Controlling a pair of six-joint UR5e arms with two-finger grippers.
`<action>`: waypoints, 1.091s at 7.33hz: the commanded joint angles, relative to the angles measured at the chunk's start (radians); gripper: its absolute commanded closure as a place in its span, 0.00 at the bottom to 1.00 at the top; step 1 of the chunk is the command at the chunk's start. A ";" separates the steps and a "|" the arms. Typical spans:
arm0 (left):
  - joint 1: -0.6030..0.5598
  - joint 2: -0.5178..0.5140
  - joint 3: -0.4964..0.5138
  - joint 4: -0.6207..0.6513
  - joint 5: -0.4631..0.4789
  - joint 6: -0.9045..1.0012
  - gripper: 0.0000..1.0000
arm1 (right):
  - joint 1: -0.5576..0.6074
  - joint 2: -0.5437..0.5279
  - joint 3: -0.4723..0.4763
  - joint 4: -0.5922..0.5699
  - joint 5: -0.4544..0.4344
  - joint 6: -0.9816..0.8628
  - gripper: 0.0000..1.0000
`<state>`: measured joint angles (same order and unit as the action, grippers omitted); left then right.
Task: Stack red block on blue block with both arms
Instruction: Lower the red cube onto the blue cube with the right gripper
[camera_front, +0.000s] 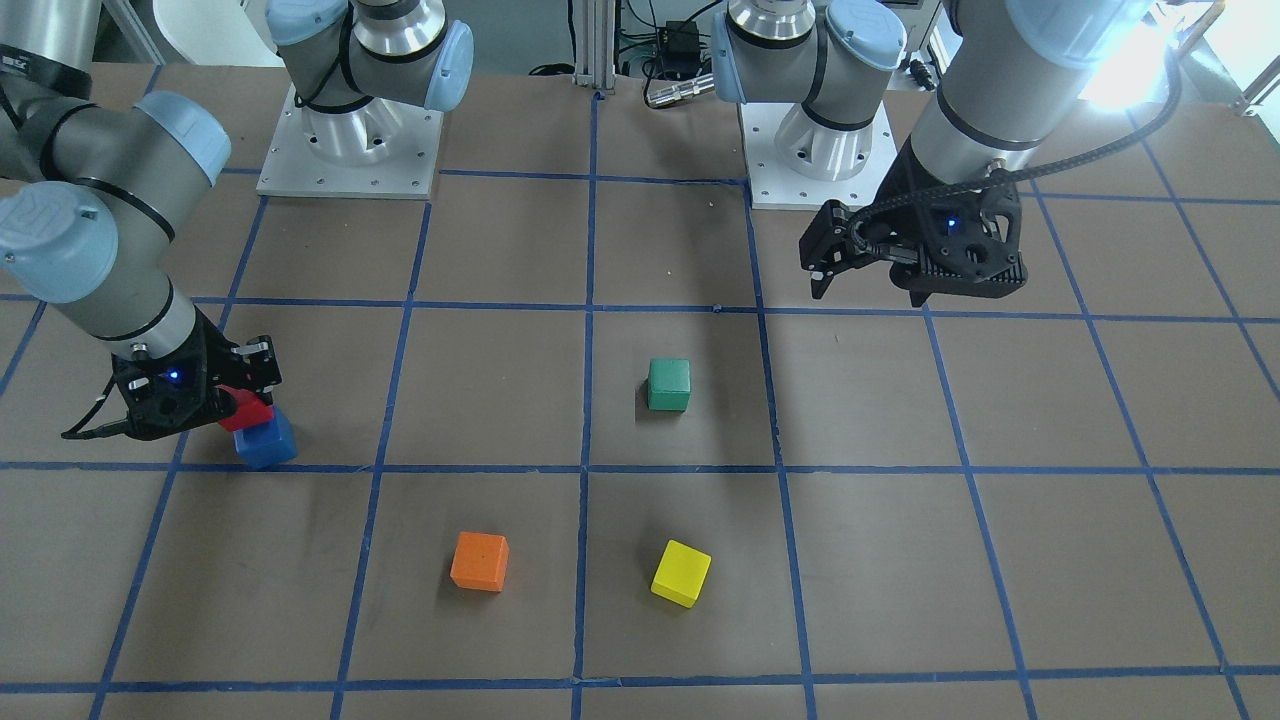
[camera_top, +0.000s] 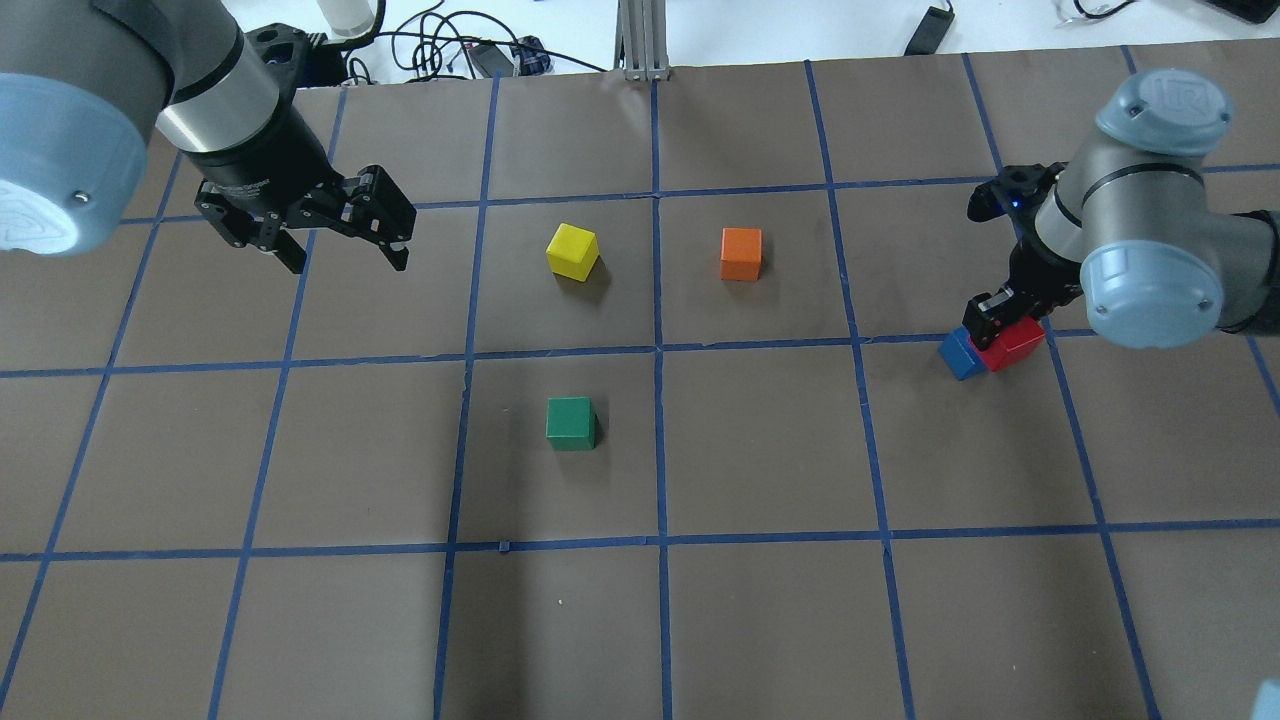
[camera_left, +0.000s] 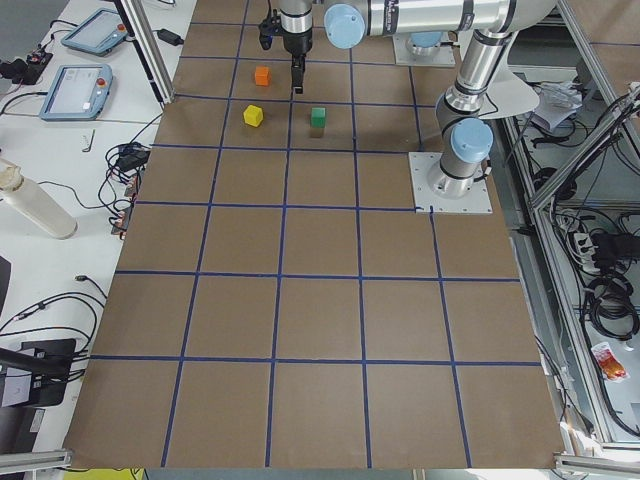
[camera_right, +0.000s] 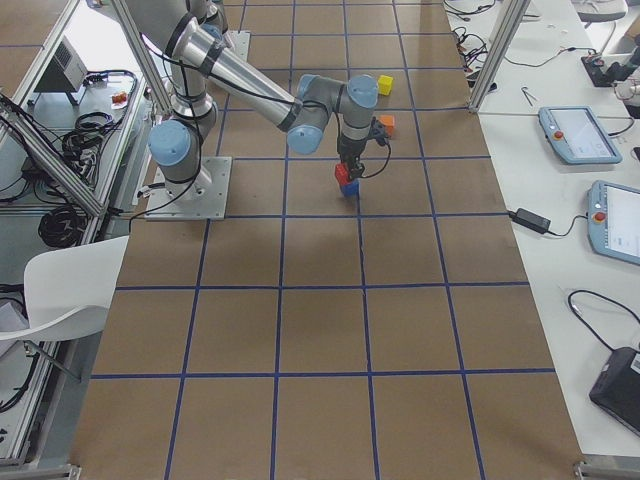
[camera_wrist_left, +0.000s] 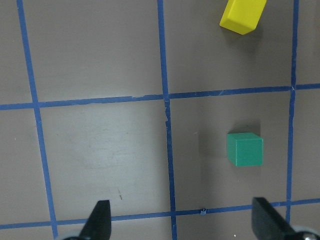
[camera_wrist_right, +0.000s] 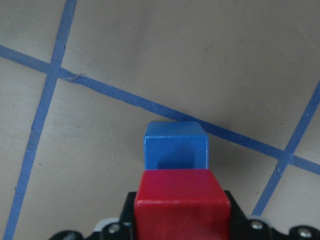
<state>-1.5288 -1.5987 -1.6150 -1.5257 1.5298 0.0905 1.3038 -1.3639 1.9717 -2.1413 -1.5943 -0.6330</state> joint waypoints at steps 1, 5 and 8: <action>-0.001 0.000 0.000 0.001 0.000 0.000 0.00 | 0.000 0.002 0.024 -0.048 0.000 0.003 1.00; -0.001 0.000 0.000 0.001 0.001 0.000 0.00 | 0.000 0.009 0.019 -0.077 0.039 0.033 1.00; -0.001 0.000 0.000 -0.001 0.001 0.000 0.00 | 0.000 0.015 0.021 -0.110 0.037 0.033 1.00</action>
<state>-1.5294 -1.5965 -1.6153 -1.5261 1.5309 0.0905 1.3039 -1.3523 1.9914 -2.2278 -1.5567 -0.5993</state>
